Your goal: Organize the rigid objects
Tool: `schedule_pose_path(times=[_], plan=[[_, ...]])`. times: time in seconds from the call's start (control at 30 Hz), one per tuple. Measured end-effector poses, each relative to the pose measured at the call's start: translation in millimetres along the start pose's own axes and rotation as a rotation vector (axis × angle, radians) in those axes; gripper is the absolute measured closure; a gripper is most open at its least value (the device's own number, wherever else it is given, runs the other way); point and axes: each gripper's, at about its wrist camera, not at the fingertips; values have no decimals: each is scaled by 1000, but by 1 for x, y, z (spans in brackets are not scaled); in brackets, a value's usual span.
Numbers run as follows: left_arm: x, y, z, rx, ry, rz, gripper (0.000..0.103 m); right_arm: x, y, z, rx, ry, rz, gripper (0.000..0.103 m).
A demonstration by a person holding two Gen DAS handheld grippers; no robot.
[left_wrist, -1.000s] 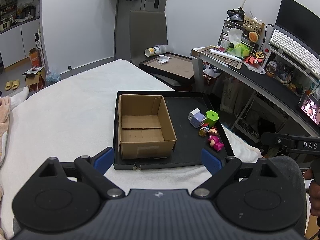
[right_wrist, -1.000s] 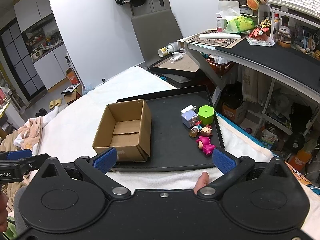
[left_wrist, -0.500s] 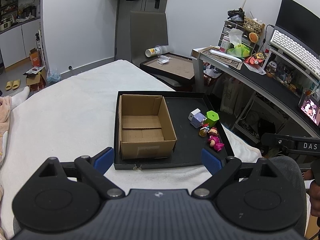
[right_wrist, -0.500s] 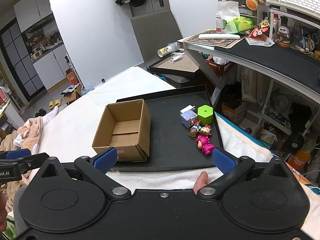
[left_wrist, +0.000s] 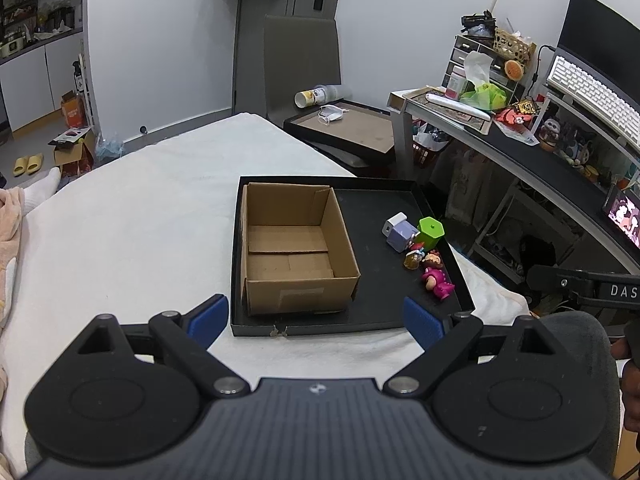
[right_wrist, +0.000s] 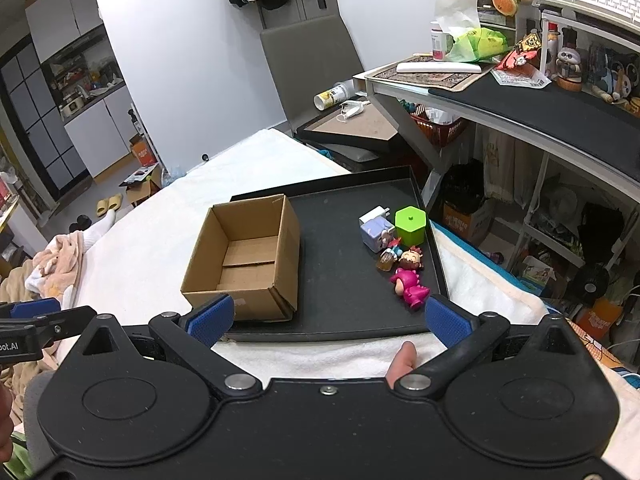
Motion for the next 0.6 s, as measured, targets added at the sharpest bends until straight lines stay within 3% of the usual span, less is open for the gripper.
schedule_pose_path(times=[0.6], plan=[[11,20,-46,22,58,36,10,5,-7,-42,-37,71,-13,0]])
Point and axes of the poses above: each gripper's, at about its wrist camera, not at the fingertips, and z roughly against the way its jaws point, y to its left, x to its top, and after that the axes turned 6 degrees about z, right-handed
